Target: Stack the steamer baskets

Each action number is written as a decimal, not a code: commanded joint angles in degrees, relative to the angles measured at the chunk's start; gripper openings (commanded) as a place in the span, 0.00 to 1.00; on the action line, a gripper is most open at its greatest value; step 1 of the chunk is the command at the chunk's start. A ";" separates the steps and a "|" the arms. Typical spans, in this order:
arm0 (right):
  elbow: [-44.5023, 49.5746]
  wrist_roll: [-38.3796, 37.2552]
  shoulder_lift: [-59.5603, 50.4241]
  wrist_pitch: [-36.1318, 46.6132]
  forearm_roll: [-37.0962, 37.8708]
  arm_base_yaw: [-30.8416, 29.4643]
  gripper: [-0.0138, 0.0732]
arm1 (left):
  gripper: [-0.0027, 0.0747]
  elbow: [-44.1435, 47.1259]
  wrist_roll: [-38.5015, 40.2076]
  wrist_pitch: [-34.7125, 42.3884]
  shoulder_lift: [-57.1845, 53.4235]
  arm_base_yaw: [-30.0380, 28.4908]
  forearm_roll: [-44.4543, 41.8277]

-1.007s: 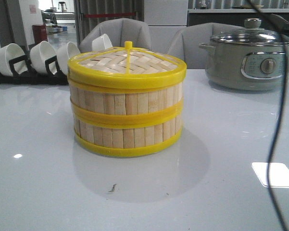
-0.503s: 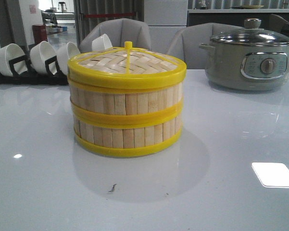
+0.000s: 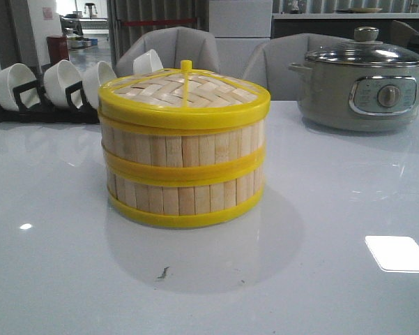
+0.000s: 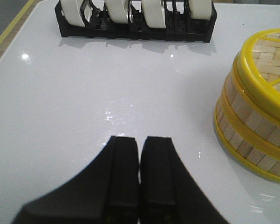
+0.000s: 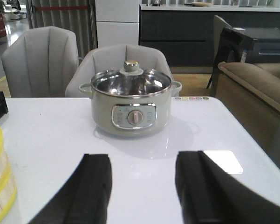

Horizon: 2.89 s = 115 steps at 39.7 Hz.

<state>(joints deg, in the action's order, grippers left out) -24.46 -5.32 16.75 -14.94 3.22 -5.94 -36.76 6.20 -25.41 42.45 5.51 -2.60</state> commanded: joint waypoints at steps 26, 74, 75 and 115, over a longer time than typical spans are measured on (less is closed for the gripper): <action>5.27 0.51 -4.14 6.37 0.46 -0.41 0.24 | 0.14 -1.61 0.13 4.55 -0.28 0.47 0.00; 5.27 0.51 -4.14 6.29 0.46 -0.41 0.24 | 0.14 1.30 -0.79 10.15 -9.30 0.60 -3.73; 5.27 0.51 -4.14 6.29 0.46 -0.41 0.24 | 0.14 2.01 -0.79 10.89 -10.56 0.60 -3.73; 5.27 0.51 -4.14 6.23 0.46 -0.41 0.24 | 0.14 37.20 -0.79 30.42 -43.70 -0.01 2.60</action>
<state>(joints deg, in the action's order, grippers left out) -17.51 -5.32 12.11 -14.07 3.11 -6.16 0.40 5.29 1.28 -0.25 5.50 0.00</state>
